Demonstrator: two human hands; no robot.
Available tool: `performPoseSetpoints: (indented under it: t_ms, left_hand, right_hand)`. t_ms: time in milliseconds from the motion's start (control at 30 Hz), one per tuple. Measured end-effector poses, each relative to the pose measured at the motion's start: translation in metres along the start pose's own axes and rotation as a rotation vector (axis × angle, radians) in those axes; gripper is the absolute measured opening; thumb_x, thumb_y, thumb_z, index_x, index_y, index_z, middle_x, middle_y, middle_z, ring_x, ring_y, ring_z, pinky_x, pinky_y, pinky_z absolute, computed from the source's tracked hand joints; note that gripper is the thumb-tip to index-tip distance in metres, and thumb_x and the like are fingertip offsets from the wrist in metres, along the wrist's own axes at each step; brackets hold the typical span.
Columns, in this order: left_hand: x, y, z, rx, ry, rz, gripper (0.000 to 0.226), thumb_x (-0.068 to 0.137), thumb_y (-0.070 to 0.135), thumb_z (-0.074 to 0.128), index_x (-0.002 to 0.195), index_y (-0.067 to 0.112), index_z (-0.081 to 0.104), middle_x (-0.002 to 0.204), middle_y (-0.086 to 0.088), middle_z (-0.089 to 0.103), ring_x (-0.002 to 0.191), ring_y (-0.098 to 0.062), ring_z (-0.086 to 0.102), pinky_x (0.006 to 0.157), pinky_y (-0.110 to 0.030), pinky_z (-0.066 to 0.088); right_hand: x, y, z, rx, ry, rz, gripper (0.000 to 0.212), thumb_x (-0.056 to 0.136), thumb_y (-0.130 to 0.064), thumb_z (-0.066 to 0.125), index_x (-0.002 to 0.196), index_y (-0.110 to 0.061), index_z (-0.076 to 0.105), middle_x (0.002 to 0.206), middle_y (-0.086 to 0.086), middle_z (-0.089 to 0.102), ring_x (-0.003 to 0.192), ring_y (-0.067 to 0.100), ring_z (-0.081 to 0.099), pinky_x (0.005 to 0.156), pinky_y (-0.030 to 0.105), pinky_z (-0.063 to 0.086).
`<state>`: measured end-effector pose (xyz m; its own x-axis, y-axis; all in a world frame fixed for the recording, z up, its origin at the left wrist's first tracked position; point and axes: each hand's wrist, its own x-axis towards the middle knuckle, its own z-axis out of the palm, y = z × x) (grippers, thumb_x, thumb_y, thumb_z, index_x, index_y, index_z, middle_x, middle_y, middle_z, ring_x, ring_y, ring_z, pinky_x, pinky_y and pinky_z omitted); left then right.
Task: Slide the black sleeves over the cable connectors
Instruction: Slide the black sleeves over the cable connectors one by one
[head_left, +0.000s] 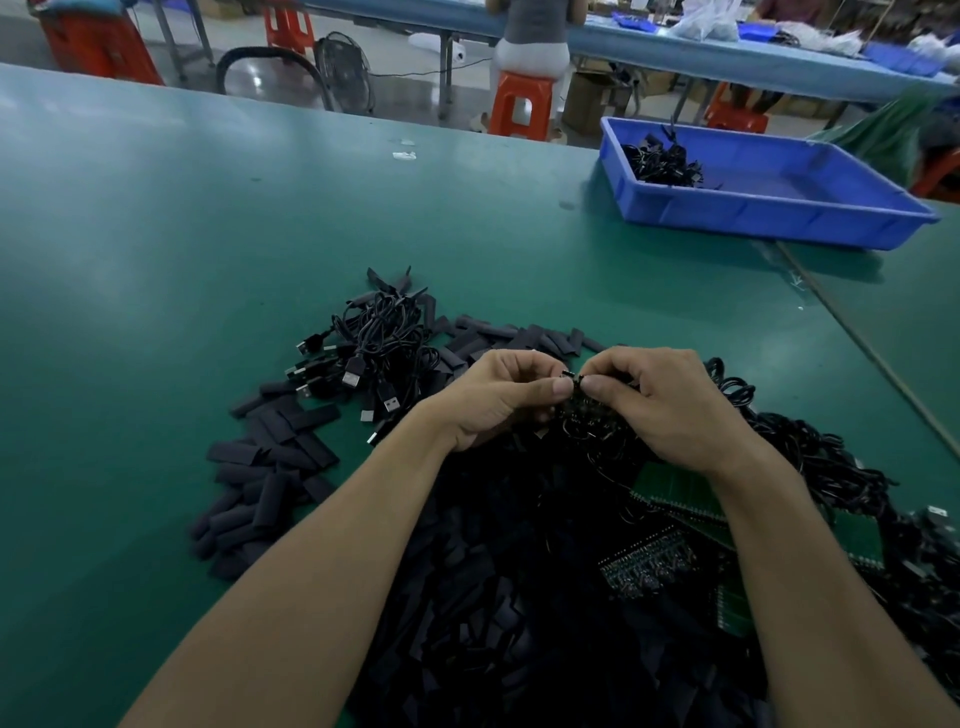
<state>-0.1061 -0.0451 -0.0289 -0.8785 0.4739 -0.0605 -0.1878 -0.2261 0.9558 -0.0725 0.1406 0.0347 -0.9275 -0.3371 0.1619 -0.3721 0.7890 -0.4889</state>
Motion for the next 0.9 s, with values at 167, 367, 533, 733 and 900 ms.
performPoseSetpoints:
  t_ms: [167,367,533,733,900]
  left_hand:
    - [0.003,0.001,0.004,-0.186,-0.039,-0.027,0.02,0.085,0.008,0.065,0.069,0.016,0.072,0.063,0.004,0.062,0.055,-0.004,0.056,0.052,-0.015,0.049]
    - [-0.002,0.011,0.004,-0.503,0.19,0.14,0.018,0.093,0.015,0.061,0.077,0.016,0.069,0.076,0.001,0.073,0.066,-0.009,0.066,0.058,-0.022,0.055]
    - [-0.023,0.044,0.0,-0.095,0.403,0.588,0.01,0.104,0.01,0.048,0.097,0.017,0.051,0.076,0.005,0.072,0.075,-0.012,0.067,0.076,-0.027,0.054]
    - [-0.059,0.077,0.0,0.431,0.471,1.004,0.008,0.104,0.028,0.053,0.098,0.028,0.058,0.062,0.01,0.053,0.05,-0.003,0.048,0.048,-0.02,0.042]
    - [-0.076,0.063,-0.014,0.839,0.51,0.816,0.014,0.101,0.034,0.058,0.108,0.029,0.069,0.078,0.021,0.063,0.068,-0.001,0.059,0.065,-0.011,0.044]
  right_hand:
    - [0.003,0.007,-0.003,0.085,0.0,0.03,0.021,0.094,-0.027,0.067,0.079,-0.04,0.064,0.077,-0.014,0.071,0.079,0.003,0.065,0.079,0.031,0.049]
    - [-0.004,0.004,0.0,0.144,0.202,0.049,0.017,0.091,-0.022,0.072,0.083,-0.037,0.069,0.078,-0.023,0.065,0.077,-0.002,0.062,0.071,0.014,0.045]
    - [-0.012,-0.024,0.004,-0.2,0.108,0.006,0.005,0.088,-0.031,0.073,0.091,-0.03,0.077,0.089,-0.01,0.07,0.085,0.014,0.061,0.075,0.034,0.051]
    - [-0.02,-0.054,0.015,-0.328,-0.23,0.112,0.019,0.088,-0.045,0.071,0.1,-0.03,0.071,0.098,-0.009,0.069,0.09,0.016,0.065,0.082,0.034,0.055]
    - [-0.019,-0.072,0.044,-0.275,-0.172,-0.051,0.026,0.098,-0.043,0.058,0.112,-0.024,0.068,0.107,-0.004,0.065,0.102,0.018,0.059,0.09,0.035,0.046]
